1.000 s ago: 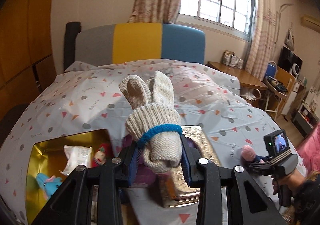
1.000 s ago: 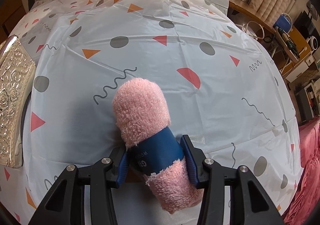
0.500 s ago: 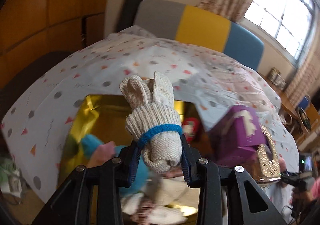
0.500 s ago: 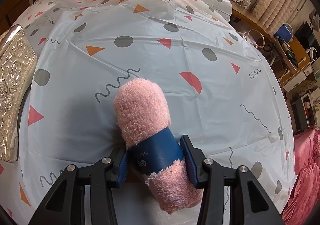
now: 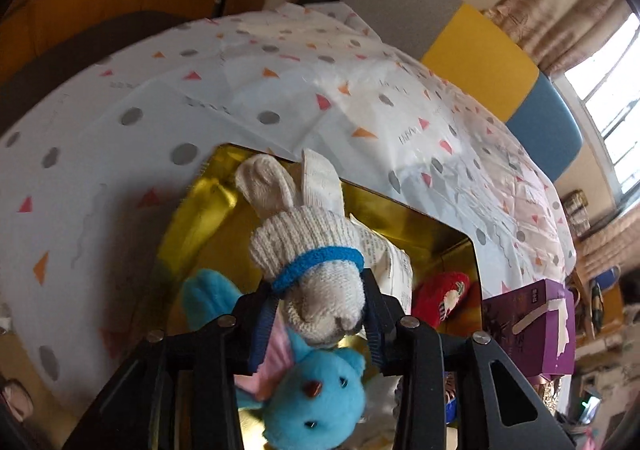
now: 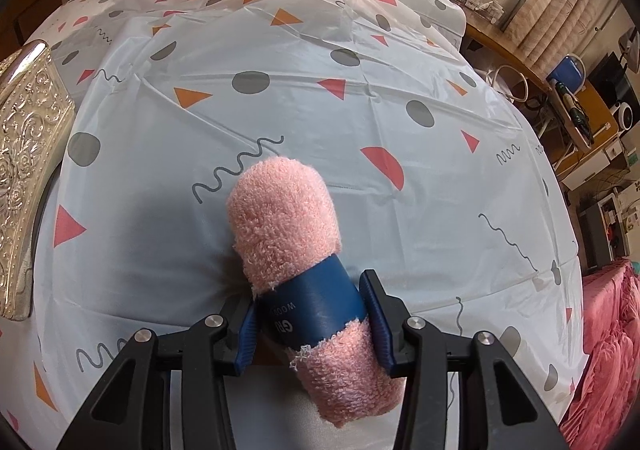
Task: Organize soft objects
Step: 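Carry the white glove into the gold tin and open the left gripper, then carry the pink rolled towel into the gold tin and open the right gripper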
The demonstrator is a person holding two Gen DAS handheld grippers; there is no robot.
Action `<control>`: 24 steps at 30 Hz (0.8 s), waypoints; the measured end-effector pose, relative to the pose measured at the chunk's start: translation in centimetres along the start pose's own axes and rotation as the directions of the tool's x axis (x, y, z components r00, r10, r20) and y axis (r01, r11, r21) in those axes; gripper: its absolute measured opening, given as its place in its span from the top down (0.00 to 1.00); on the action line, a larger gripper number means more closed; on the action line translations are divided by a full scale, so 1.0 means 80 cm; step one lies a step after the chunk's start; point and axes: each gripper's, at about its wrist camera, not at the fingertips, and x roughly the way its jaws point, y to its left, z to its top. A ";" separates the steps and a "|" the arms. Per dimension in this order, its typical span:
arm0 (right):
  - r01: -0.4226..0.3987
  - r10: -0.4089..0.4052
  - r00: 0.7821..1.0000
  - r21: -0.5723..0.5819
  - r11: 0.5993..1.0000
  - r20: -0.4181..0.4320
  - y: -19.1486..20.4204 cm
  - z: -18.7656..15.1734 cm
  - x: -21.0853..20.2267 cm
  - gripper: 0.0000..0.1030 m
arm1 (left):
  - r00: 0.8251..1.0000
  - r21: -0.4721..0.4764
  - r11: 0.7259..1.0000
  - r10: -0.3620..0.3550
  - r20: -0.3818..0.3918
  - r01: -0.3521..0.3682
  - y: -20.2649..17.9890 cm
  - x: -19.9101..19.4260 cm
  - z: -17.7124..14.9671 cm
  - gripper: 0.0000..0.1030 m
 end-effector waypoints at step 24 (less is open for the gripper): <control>-0.002 0.002 1.000 0.005 1.000 -0.002 0.000 0.001 0.000 0.55 | 0.968 0.219 0.959 0.134 0.212 -0.181 -0.040 -0.074 -0.078 0.38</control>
